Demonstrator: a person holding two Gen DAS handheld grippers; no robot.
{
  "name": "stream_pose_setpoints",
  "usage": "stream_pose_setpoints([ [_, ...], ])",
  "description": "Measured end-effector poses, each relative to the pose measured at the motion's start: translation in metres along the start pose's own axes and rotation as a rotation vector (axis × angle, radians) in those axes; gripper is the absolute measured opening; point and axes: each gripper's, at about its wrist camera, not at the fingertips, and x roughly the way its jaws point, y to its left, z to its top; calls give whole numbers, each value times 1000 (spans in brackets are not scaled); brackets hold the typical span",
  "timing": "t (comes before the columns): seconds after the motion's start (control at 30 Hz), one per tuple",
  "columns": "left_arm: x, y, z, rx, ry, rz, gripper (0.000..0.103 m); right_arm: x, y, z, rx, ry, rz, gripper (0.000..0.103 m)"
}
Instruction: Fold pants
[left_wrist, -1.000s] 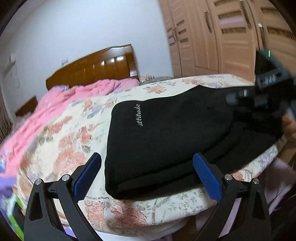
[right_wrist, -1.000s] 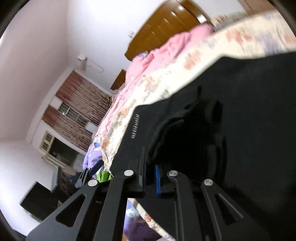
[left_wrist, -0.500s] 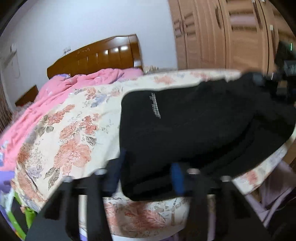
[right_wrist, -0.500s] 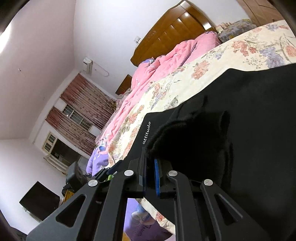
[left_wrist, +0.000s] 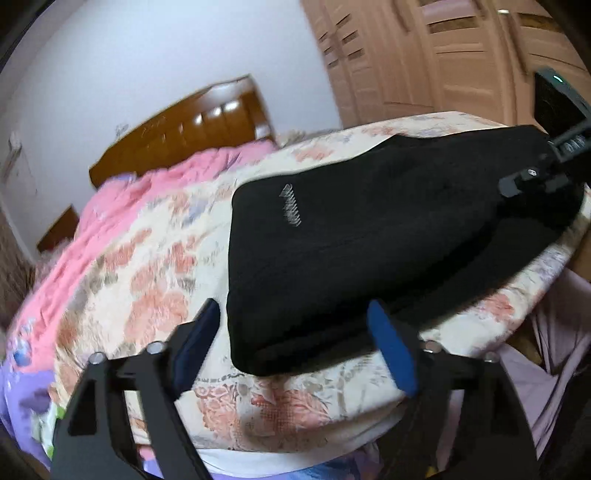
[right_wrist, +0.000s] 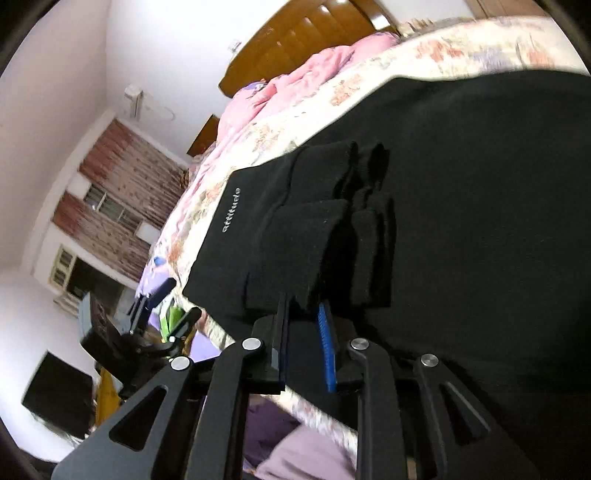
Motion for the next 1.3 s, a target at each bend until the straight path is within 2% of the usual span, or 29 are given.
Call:
stream_pose_setpoints([
  [0.03,-5,1,0,-11,-9,-15,83,-8,-1,-1,-14,-17,-19,30],
  [0.07,-10,5,0,-34,-20,-26,84,-12,-3,0,-16,-29,-33,66],
  [0.1,-15,9,-1,-66,-36,-37,89,-18,-7,3,-17,-54,-45,87],
  [0.13,-19,19,-2,-128,-56,-56,94,-23,-9,6,-27,-89,-38,96],
  [0.2,-17,36,-4,-220,-62,-53,96,-22,-13,12,-37,-91,-44,96],
  [0.27,-5,49,-4,-286,-22,-47,98,-4,-19,23,-22,-27,-32,96],
  [0.33,13,61,-5,-364,34,-69,98,24,-23,33,-24,76,-21,96],
  [0.4,28,66,-7,-418,76,-102,98,38,-9,41,-81,106,-45,96],
  [0.43,34,67,-8,-448,84,-132,98,45,-5,43,-88,137,-32,94],
  [0.47,38,67,-9,-471,88,-156,98,53,0,47,-89,155,2,78],
  [0.5,40,66,-10,-488,88,-173,98,63,3,49,-78,182,40,74],
  [0.53,41,64,-10,-489,85,-177,98,71,4,50,-73,197,33,70],
  [0.57,41,61,-10,-483,82,-178,98,74,5,49,-75,179,18,59],
  [0.6,40,59,-9,-475,80,-174,98,73,5,49,-72,159,10,53],
  [0.67,33,54,-7,-451,68,-151,98,65,0,45,-44,96,27,35],
  [0.77,14,45,-3,-401,28,-158,98,45,-1,39,-50,12,36,23],
  [0.93,5,28,6,-302,14,-113,100,18,20,43,-99,-90,14,21],
  [1.03,7,25,10,-297,13,-114,100,-5,17,31,-105,-147,-19,21],
  [1.07,7,22,12,-294,11,-121,100,-8,12,28,-97,-152,-31,21],
  [1.17,17,14,13,-260,35,-125,100,5,-18,18,-40,-98,-60,21],
  [1.23,31,7,12,-236,78,-111,101,9,-28,14,-19,-99,-46,21],
  [1.3,40,8,10,-260,95,-117,102,9,-27,14,-18,-99,-40,21],
])
